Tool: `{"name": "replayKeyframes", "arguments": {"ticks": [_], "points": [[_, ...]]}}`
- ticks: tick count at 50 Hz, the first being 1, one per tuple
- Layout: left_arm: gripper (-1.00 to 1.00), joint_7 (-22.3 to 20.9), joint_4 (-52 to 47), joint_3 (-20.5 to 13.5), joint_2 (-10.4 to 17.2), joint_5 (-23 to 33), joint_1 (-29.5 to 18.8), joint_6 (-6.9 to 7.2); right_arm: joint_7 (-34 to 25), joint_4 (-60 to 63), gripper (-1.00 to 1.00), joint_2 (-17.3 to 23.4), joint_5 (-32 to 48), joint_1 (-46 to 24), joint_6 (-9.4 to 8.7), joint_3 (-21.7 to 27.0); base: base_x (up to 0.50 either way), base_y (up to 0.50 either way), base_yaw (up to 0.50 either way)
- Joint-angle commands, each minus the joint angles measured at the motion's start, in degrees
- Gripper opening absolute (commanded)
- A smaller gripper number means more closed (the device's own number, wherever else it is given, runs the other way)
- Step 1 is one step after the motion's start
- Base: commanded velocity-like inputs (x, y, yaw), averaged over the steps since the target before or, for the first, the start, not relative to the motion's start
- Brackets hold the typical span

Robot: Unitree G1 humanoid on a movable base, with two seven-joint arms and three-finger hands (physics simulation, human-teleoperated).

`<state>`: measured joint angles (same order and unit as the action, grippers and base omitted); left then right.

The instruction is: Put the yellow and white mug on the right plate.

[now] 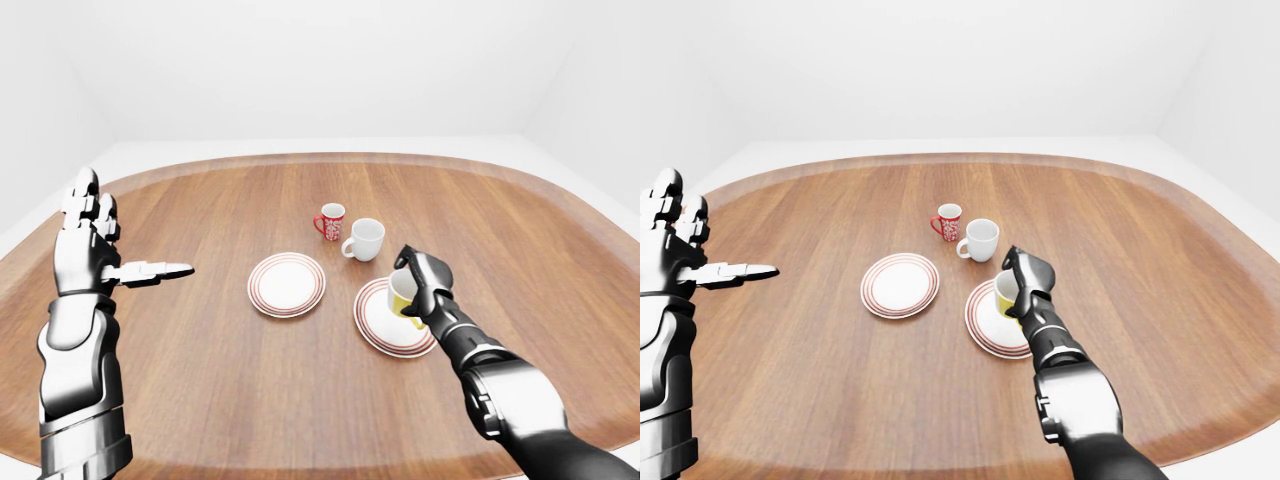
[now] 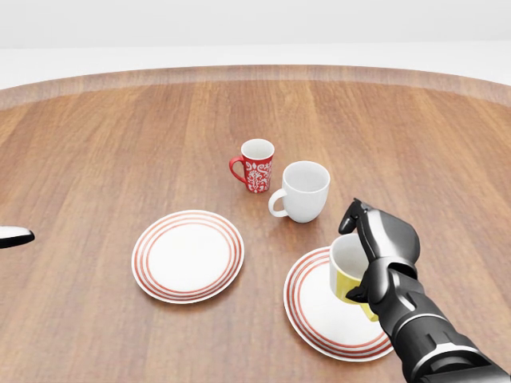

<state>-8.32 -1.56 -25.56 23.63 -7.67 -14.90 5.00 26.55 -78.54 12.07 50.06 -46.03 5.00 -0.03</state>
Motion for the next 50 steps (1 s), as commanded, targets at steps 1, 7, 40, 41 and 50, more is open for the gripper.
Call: {"name": "replayKeyframes", "arguments": {"ticks": [1, 7, 40, 41, 50], "points": [[1.00, -0.11, 0.09, 0.06, -0.09, 0.06, 0.05, 0.00, 1.78, -0.22, -1.00, -0.06, 5.05, -0.41, 0.00, -0.20, 0.00, 0.00, 0.00], [1.00, -0.10, -0.10, 0.05, -0.05, 0.14, 0.08, 0.00, 1.03, -0.24, -1.00, -0.21, 6.00, -0.84, 0.00, -0.23, 0.00, 0.00, 0.00], [1.00, -0.04, 0.23, 0.02, -0.03, 0.22, -0.01, 0.00, -0.85, -0.43, -1.00, -0.27, 8.18, -1.81, 0.00, -0.17, 0.00, 0.00, 0.00], [1.00, -0.04, 0.19, 0.02, -0.02, 0.23, 0.03, 0.00, -0.91, -0.40, -1.00, -0.27, 8.16, -1.83, 0.00, -0.13, 0.00, 0.00, 0.00], [1.00, -0.04, 0.20, 0.11, -0.09, 0.31, 0.02, 0.00, -1.32, -0.43, 1.00, -0.40, 7.49, -1.57, 0.00, 0.45, 0.00, 0.00, 0.00]]}}
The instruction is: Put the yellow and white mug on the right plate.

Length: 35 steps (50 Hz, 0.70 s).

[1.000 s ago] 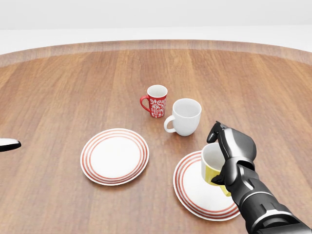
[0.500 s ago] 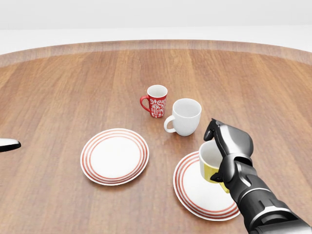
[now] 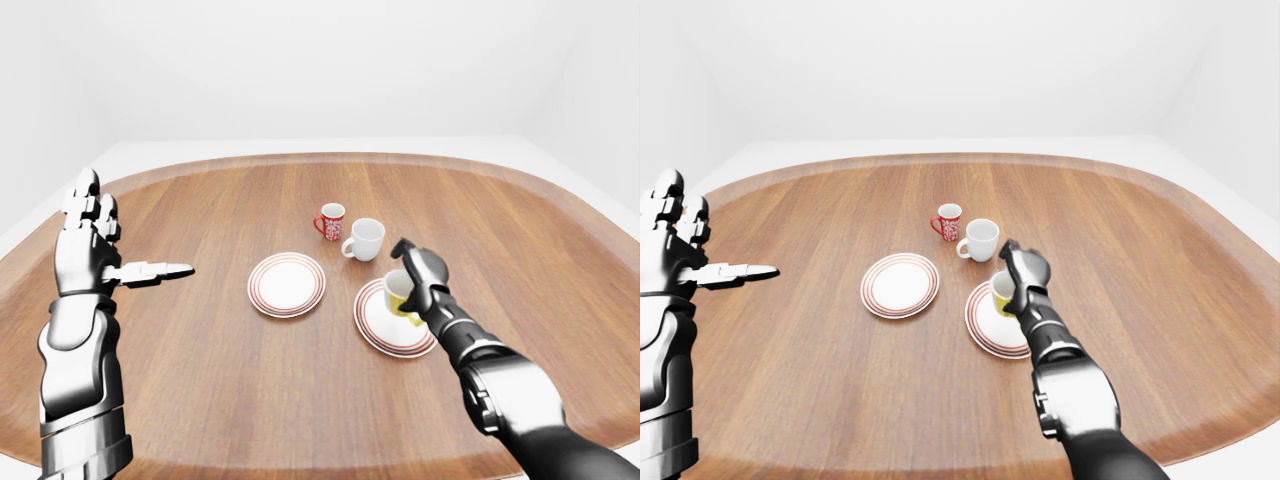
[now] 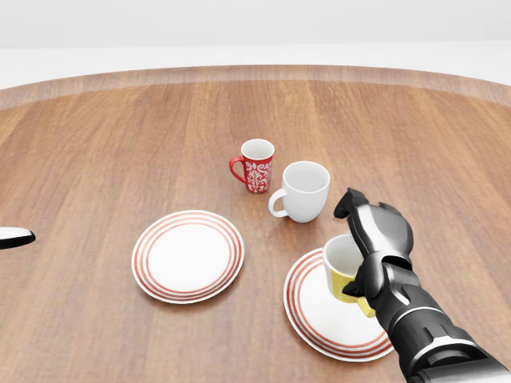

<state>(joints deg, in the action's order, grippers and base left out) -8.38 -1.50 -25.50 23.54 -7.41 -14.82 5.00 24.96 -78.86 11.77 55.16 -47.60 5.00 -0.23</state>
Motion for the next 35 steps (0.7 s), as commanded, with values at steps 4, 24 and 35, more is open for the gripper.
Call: {"name": "replayKeyframes", "arguments": {"ticks": [4, 24, 35], "points": [[1.00, 0.02, -0.35, -0.12, 0.10, -0.08, -0.04, 0.00, 0.71, -0.17, 1.00, -0.19, 2.68, 0.39, 0.00, 0.39, 0.00, 0.00, 0.00], [1.00, -0.06, -0.12, 0.04, -0.10, 0.06, 0.08, 0.00, 0.59, -0.16, 1.00, -0.14, 2.69, 0.31, 0.00, 0.42, 0.00, 0.00, 0.00], [1.00, 0.05, 0.37, 0.35, -0.24, 0.30, 0.02, 0.00, 0.51, -0.14, 1.00, -0.09, 2.58, 0.35, 0.00, 0.45, 0.00, 0.00, 0.00]]}}
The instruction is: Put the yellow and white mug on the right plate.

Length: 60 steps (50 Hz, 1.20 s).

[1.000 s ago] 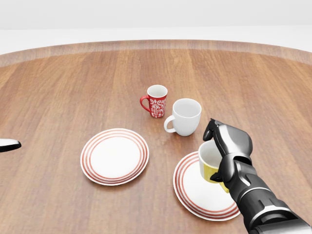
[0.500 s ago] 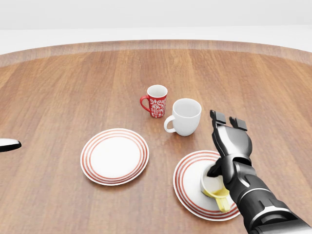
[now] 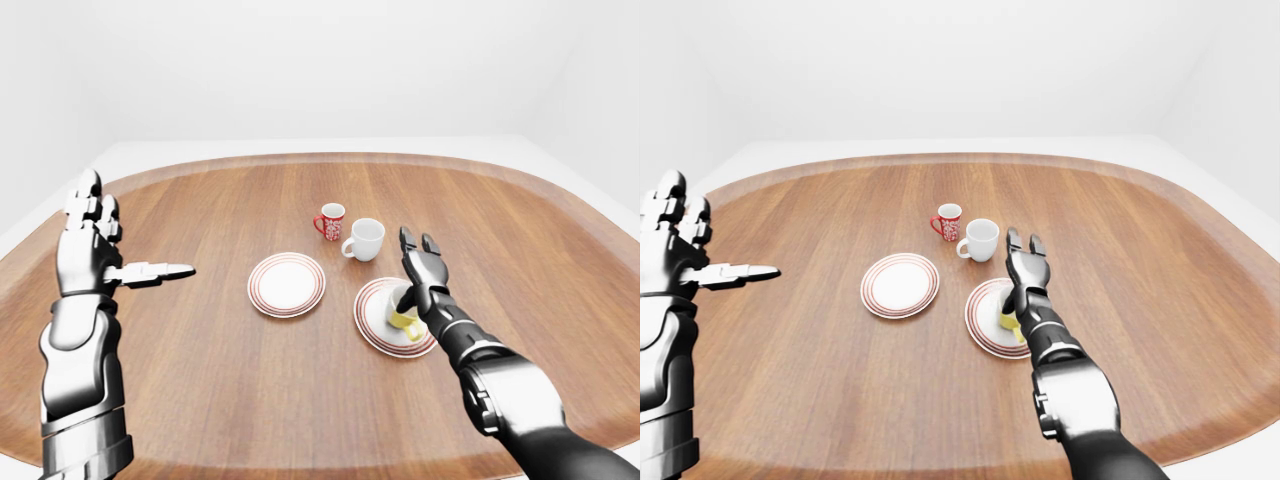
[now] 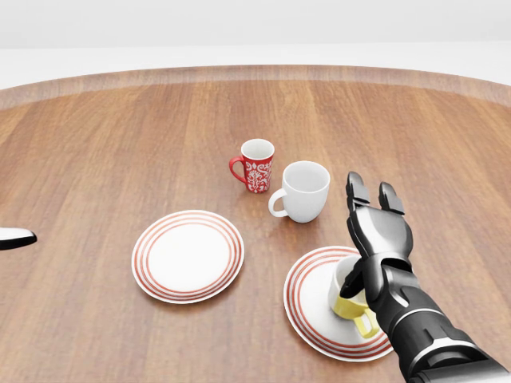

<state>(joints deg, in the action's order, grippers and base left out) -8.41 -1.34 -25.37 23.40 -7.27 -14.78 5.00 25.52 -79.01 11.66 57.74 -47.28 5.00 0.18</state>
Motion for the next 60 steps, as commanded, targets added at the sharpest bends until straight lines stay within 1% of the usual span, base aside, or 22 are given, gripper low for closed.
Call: {"name": "replayKeyframes", "arguments": {"ticks": [1, 16, 47, 56, 60], "points": [[1.00, 0.08, 0.33, 0.28, -0.13, 0.21, -0.06, 0.00, -0.12, 0.00, 1.00, 0.01, -0.06, 0.06, 0.00, 0.07, 0.00, 0.00, 0.00], [1.00, 0.12, 0.61, 0.53, -0.28, 0.48, -0.09, 0.00, 0.12, 0.46, 1.00, 0.09, -1.22, 0.30, 0.00, -0.41, 0.00, 0.00, 0.00], [1.00, -0.02, 0.51, 0.69, -0.48, 0.66, 0.06, 0.00, -0.98, 4.33, 1.00, 0.37, -6.86, -2.91, 0.00, -1.76, 0.00, 0.00, 0.00], [1.00, -0.11, -0.40, 0.46, -0.48, 0.57, 0.16, 0.00, -2.34, 8.82, 1.00, 0.76, -10.27, -2.66, 0.00, -1.30, 0.00, 0.00, 0.00], [1.00, -0.11, -0.17, 0.64, -0.67, 0.74, 0.13, 0.00, -4.87, 16.74, 1.00, 0.63, -12.50, -0.02, 0.00, -0.74, 0.00, 0.00, 0.00]]}}
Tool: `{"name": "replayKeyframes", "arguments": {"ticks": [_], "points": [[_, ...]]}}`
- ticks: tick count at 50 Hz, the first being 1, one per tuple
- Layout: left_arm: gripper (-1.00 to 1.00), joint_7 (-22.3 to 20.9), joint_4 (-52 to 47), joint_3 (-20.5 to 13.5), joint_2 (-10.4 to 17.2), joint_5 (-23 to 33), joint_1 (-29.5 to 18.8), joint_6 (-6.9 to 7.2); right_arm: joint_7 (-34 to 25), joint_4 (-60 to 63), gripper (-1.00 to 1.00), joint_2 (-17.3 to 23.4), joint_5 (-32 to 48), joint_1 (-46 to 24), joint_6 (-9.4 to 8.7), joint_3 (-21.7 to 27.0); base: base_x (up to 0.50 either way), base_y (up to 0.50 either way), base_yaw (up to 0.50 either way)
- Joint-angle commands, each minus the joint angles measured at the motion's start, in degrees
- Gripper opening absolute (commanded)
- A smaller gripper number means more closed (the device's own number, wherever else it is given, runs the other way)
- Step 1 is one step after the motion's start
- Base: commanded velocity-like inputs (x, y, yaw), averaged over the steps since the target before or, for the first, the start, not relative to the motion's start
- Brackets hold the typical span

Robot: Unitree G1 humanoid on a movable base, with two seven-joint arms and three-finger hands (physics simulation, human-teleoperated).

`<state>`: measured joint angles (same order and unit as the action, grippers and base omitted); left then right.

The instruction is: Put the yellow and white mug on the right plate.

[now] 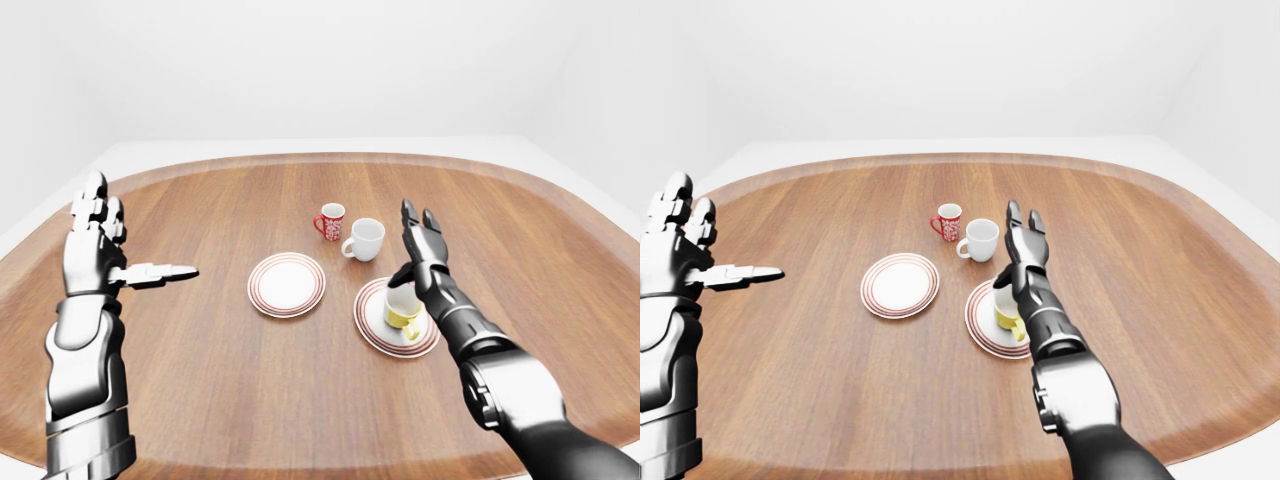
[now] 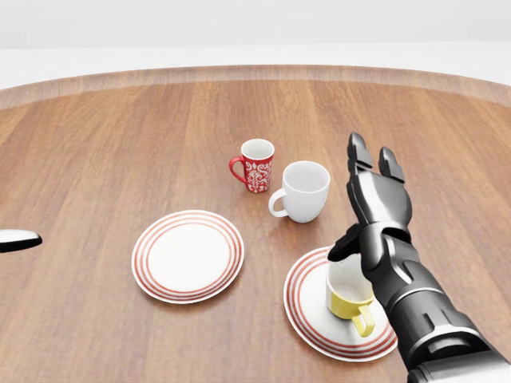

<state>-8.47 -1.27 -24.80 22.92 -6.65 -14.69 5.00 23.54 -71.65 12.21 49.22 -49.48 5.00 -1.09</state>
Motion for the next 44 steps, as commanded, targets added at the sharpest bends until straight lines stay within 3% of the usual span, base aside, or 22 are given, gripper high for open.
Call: {"name": "replayKeyframes", "arguments": {"ticks": [1, 11, 12, 17, 21, 24, 35, 44], "points": [[1.00, -0.06, -0.30, 0.08, -0.21, 0.11, 0.06, 0.00, -3.46, 10.95, 1.00, 0.06, -4.48, 2.74, 0.00, 0.70, 0.00, 0.00, 0.00], [1.00, -0.17, -0.94, 0.12, -0.50, 0.29, 0.30, 0.00, -15.52, 41.88, 1.00, -1.89, -8.83, 13.68, 0.00, 2.74, 0.00, 0.00, 0.00], [1.00, -0.17, -1.51, 0.07, -0.47, 0.23, 0.39, 0.00, -17.17, 46.34, 1.00, -2.31, -9.10, 15.22, -1.48, 2.82, 0.00, 0.00, 0.00], [1.00, -0.30, -2.55, -0.02, -0.63, 0.26, 0.57, 0.00, -20.63, 55.91, 1.00, -3.39, -9.84, 18.53, -4.95, 2.95, 0.00, 0.00, 0.00], [1.00, -0.40, -2.89, -0.05, -0.68, 0.30, 0.53, 0.00, -22.46, 61.86, 1.00, -4.30, -11.13, 21.03, -6.72, 3.10, 0.00, 0.00, 0.00], [1.00, -0.55, -3.71, -0.20, -0.68, 0.21, 0.71, 0.00, -25.14, 69.76, 1.00, -5.53, -12.00, 23.30, -9.97, 2.87, 0.00, 0.00, 0.00], [1.00, -0.91, -4.63, -0.31, -0.95, 0.39, 1.03, 0.00, -32.87, 92.91, 1.00, -8.53, -12.87, 28.09, -10.00, 1.15, 0.00, 0.00, 0.00], [1.00, -1.05, -5.28, -0.40, -1.03, 0.33, 1.10, 0.00, -36.70, 103.86, 1.00, -9.88, -13.06, 28.78, -10.00, -0.10, 0.00, 0.00, 0.00]]}}
